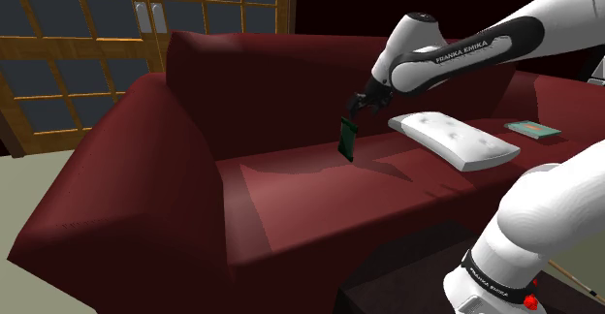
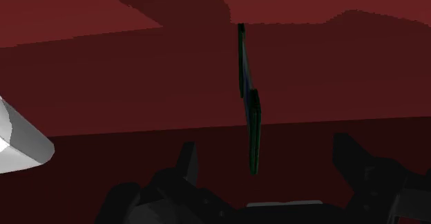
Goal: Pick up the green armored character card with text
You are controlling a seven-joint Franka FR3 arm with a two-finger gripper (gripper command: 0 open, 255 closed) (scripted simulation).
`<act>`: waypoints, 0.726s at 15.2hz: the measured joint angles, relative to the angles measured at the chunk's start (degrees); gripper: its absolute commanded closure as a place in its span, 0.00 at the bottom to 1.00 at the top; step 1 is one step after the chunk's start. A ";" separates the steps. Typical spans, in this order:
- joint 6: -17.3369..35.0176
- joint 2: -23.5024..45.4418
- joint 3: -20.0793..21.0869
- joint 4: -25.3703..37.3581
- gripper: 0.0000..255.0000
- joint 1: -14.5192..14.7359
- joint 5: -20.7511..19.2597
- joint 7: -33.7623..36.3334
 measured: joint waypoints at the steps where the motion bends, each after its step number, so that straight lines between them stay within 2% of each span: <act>1: 1.64 0.79 -0.04 -0.47 0.00 -0.22 -0.25 0.25; 7: 7.83 3.89 0.37 -3.18 0.00 -0.93 -1.40 1.71; 8: 8.24 4.13 0.34 -3.34 1.00 -0.99 -1.47 1.73; 11: 8.66 4.34 0.32 -3.52 1.00 -1.05 -1.54 1.76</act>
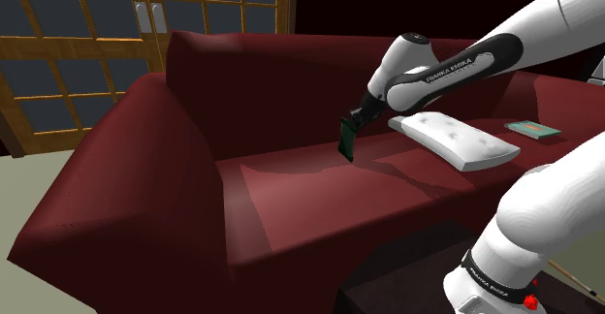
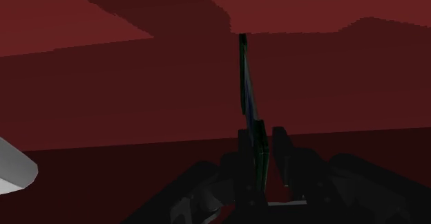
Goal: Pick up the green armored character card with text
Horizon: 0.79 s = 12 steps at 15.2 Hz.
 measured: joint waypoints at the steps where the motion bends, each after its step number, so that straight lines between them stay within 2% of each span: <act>1: 0.03 0.00 0.00 -0.01 1.00 -0.01 -0.01 0.00; 7: -0.02 0.01 0.03 0.05 1.00 0.01 0.00 0.03; 12: -3.83 -1.90 -0.05 1.96 1.00 0.51 0.74 -0.61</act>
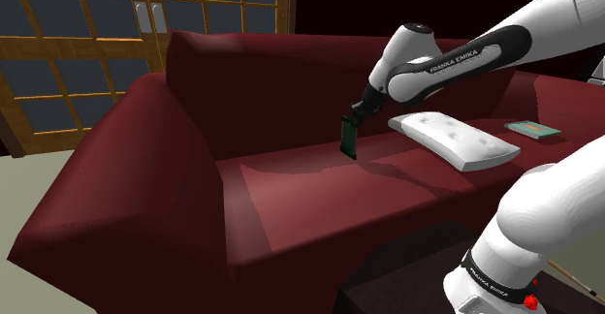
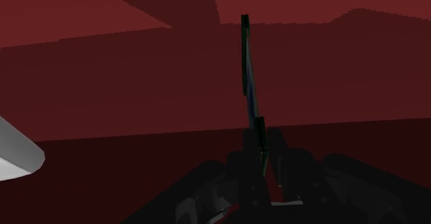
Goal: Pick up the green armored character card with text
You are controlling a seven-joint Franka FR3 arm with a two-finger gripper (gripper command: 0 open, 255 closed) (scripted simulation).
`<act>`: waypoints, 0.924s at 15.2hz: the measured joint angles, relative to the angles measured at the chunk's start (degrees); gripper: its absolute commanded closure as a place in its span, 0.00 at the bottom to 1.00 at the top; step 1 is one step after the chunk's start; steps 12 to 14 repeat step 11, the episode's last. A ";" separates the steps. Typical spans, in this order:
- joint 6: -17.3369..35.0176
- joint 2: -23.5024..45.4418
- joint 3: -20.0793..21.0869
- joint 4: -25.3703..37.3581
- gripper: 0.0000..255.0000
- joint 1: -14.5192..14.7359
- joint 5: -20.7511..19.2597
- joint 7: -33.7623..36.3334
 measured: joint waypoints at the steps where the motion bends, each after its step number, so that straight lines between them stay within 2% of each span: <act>1: -0.82 -0.41 -0.03 0.42 1.00 0.10 0.15 -0.15; 10: -8.45 -3.50 -0.18 4.98 1.00 0.77 1.31 -1.42; 14: -9.00 -3.74 -0.14 5.29 1.00 0.82 1.37 -1.44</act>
